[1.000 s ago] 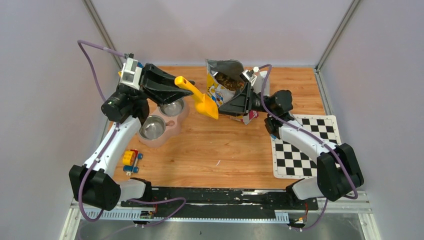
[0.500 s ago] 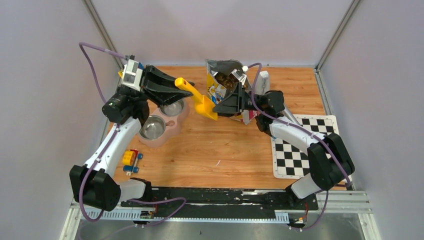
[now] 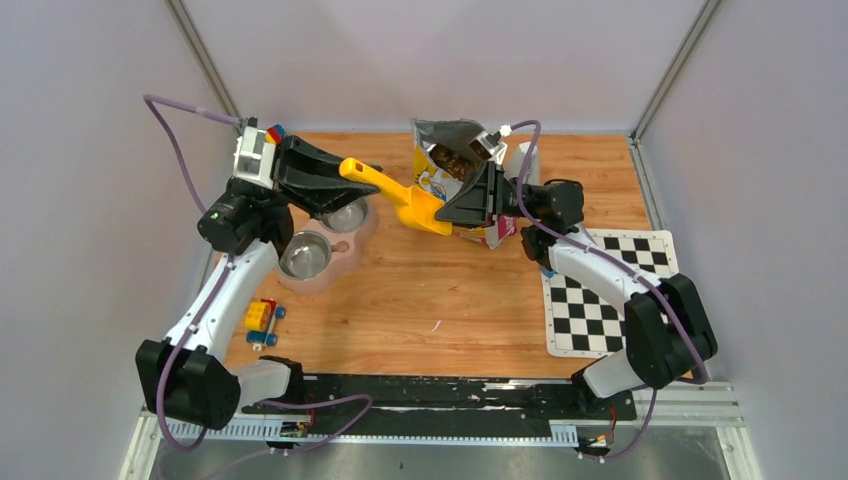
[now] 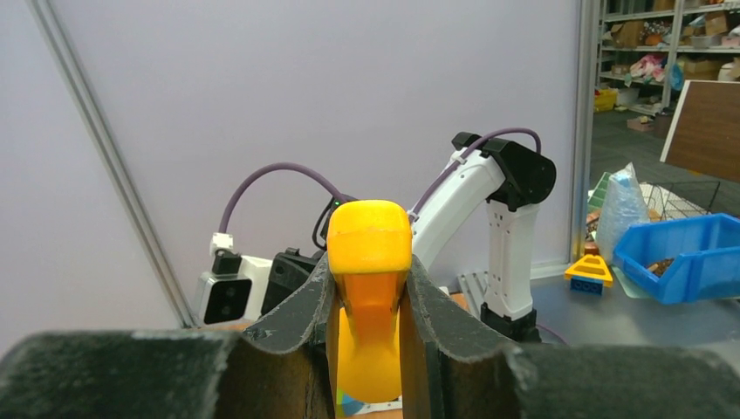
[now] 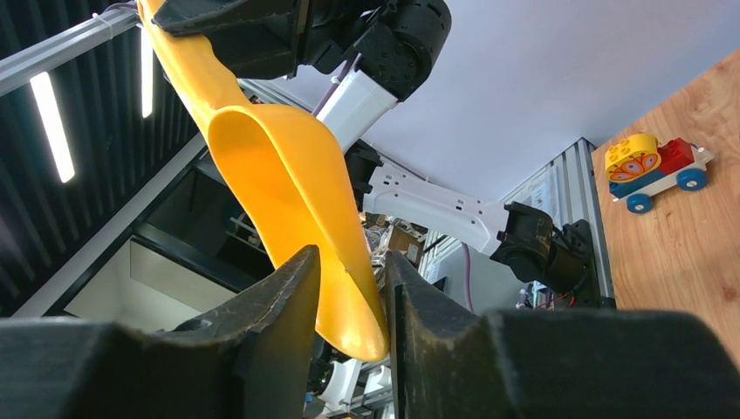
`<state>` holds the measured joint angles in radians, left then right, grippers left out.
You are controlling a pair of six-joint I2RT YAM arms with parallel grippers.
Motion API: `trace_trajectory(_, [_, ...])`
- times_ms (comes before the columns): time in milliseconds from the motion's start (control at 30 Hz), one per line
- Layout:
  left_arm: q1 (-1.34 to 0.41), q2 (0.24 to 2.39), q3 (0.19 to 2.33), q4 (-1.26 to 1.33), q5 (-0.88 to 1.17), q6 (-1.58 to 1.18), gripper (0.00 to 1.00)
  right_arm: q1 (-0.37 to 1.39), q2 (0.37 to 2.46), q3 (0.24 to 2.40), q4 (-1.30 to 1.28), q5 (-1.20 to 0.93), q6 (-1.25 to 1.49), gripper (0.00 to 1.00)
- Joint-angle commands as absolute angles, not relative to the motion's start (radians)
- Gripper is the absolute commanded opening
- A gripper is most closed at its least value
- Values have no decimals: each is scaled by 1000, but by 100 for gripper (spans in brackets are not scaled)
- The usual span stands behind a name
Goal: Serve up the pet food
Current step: Adjust the spatula.
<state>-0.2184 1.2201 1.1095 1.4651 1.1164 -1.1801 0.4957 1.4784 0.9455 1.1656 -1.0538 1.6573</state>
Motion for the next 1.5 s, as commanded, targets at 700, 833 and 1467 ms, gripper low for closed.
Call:
trace_trajectory(700, [-117, 1158, 1176, 1196, 1329, -992, 100, 358, 1323, 1289, 186, -1128, 787, 0])
trace_trajectory(833, [-116, 1130, 1244, 886, 1464, -819, 100, 352, 1261, 1403, -123, -1074, 446, 0])
trace_trajectory(1467, [-44, 1121, 1247, 98, 490, -203, 100, 353, 1176, 1400, -433, -667, 258, 0])
